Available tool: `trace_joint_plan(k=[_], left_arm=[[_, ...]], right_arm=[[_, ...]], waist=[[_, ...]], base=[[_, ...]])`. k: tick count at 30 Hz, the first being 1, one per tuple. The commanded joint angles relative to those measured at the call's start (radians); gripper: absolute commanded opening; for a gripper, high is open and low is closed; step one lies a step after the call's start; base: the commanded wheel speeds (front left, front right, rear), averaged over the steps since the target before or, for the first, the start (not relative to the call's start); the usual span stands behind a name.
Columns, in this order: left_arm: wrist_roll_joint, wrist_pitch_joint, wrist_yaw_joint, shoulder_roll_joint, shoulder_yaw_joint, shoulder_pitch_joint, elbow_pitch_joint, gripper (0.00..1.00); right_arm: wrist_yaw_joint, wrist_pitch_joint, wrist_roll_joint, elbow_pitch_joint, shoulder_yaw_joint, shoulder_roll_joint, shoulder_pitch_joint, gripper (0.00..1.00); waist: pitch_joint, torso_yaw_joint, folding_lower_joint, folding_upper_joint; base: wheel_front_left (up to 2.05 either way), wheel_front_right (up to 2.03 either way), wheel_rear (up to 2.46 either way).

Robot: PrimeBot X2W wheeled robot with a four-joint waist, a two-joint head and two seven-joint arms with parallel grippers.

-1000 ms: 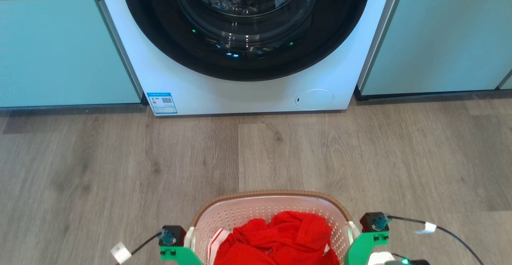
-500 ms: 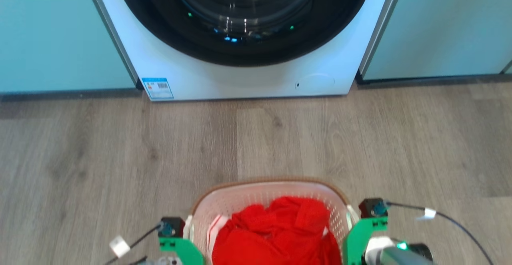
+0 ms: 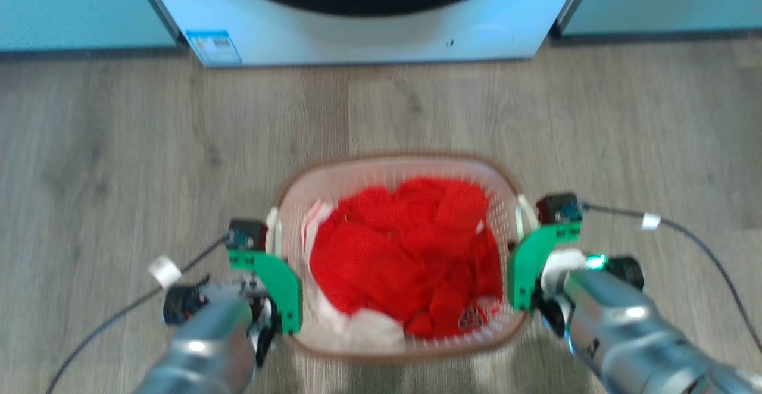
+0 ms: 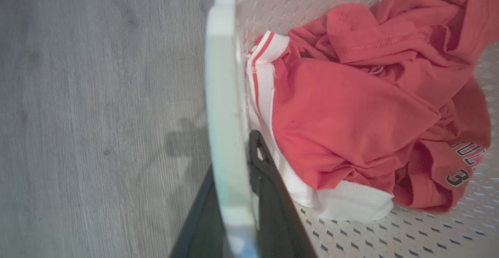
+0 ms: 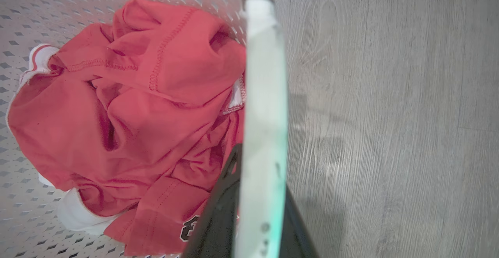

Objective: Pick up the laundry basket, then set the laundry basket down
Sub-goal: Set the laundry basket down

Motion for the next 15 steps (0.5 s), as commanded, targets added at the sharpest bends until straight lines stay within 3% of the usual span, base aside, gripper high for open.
trace_joint_plan(k=[1, 15], left_arm=[[0.016, -0.014, 0.003, 0.027, 0.015, -0.061, 0.004, 0.0], [0.034, -0.062, -0.004, 0.029, 0.024, -0.304, 0.017, 0.0]], right_arm=[[0.001, -0.029, -0.012, -0.009, 0.008, -0.006, -0.045, 0.0], [0.001, -0.086, -0.043, 0.008, -0.012, -0.006, -0.269, 0.0]], waist=[[0.077, 0.003, -0.0003, 0.0], [0.373, 0.02, -0.0003, 0.0]], base=[[0.0, 0.0, 0.0], [0.0, 0.0, 0.0]])
